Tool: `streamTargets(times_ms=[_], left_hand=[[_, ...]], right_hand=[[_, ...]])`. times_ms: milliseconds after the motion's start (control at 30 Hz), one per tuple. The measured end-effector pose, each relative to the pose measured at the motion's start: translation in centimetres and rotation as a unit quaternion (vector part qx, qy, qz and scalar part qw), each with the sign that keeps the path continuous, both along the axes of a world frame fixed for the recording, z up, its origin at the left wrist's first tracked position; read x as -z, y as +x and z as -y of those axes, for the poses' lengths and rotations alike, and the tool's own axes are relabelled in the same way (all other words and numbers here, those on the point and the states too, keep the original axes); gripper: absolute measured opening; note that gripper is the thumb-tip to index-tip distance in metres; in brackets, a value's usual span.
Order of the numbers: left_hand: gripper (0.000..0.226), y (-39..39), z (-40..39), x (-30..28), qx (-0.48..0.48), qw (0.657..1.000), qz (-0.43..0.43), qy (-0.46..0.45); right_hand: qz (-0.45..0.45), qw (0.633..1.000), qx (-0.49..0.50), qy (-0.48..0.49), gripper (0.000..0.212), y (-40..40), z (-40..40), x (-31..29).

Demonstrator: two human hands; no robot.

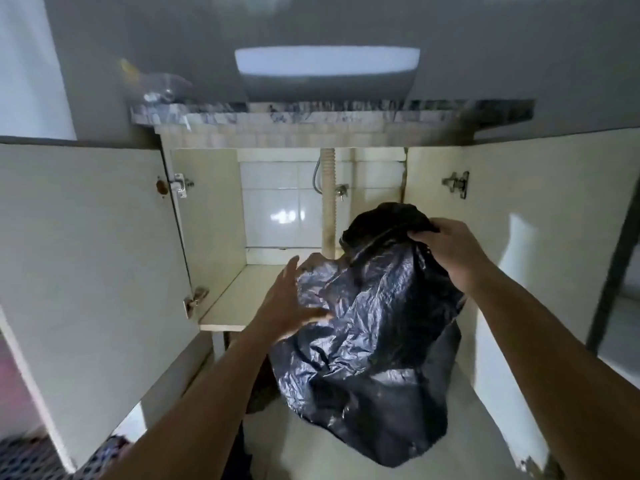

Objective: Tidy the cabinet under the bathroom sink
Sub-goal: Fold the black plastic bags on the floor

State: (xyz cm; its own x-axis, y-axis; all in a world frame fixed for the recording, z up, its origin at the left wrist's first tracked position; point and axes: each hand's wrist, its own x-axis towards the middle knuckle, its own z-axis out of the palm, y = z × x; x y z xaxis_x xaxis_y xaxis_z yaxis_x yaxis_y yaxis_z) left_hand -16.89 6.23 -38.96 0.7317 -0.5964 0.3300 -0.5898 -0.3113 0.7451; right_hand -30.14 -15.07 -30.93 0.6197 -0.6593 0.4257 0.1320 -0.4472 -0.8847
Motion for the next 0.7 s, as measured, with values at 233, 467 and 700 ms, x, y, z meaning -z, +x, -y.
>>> streamTargets(times_ms=[233,467,700], left_hand=[[0.119,0.5,0.0,1.2,-0.026,0.999,0.016,0.032],[0.112,-0.3,1.7,1.0,0.051,0.996,0.015,0.071],[0.038,-1.5,2.5,1.5,0.09,0.987,-0.018,0.13]], right_hand=[[0.081,0.966,-0.16,0.185,0.01,-1.1,-0.7,-0.2],[0.015,0.964,-0.227,0.138,0.014,-1.3,-1.4,0.3],[-0.011,0.959,-0.26,0.112,0.016,-1.1,-2.4,0.3]])
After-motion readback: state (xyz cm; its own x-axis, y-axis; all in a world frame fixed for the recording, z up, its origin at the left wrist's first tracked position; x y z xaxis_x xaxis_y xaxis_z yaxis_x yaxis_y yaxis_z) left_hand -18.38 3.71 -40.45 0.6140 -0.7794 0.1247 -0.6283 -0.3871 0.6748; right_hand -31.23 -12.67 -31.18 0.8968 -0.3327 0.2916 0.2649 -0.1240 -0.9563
